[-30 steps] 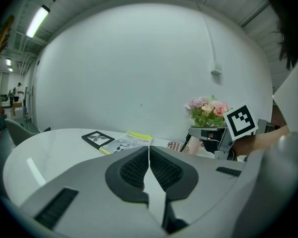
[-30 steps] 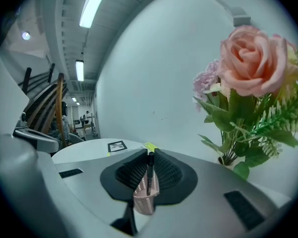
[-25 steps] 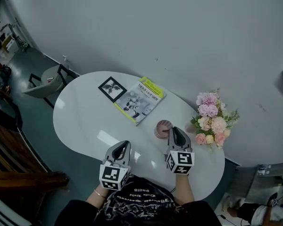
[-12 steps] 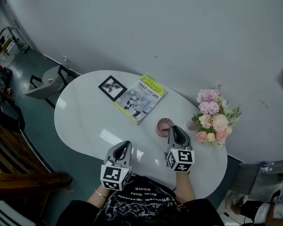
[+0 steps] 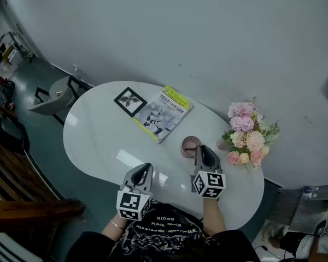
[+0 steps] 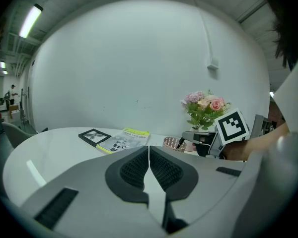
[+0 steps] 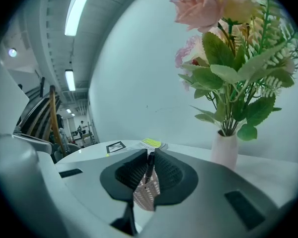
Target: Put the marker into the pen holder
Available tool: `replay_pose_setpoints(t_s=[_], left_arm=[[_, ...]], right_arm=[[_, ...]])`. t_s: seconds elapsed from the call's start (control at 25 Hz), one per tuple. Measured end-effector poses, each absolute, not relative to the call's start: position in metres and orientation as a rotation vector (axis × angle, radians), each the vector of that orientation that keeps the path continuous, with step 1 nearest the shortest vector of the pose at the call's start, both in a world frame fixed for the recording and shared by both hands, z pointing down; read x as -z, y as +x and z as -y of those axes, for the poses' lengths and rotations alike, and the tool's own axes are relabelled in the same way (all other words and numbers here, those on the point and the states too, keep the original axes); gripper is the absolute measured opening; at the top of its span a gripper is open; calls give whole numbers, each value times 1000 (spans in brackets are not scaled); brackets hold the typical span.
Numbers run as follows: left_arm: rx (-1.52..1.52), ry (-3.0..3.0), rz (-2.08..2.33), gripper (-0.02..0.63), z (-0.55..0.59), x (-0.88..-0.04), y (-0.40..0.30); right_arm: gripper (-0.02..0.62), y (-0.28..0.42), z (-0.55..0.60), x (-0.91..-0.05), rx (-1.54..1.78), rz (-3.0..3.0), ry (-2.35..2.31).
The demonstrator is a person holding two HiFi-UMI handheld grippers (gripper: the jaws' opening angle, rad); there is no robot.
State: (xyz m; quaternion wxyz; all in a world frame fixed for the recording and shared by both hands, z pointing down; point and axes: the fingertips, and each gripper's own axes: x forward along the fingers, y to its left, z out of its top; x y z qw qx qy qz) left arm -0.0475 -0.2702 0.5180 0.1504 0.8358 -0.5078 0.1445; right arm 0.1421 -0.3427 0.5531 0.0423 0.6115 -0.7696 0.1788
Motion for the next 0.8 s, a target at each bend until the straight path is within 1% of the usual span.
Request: replay_pose_setpoints(t_s=[0.44,0.64,0.72,0.8], left_arm=[[-420,2401,1464,26,268,-521,-47],[-419,2401,1475,26,268,-520,-49],[-417,2404,1473,26,267,-520,-49],[-410,2406,1470,26,267,-519,-49]], right_arm=[[84,149,339,-570,-616,2308,1854],[134,147,338,-571,-632,2326,1823],[172,145,337,-571,-638,2332,1809],[188,144,335,-569,-626,2321,1812]])
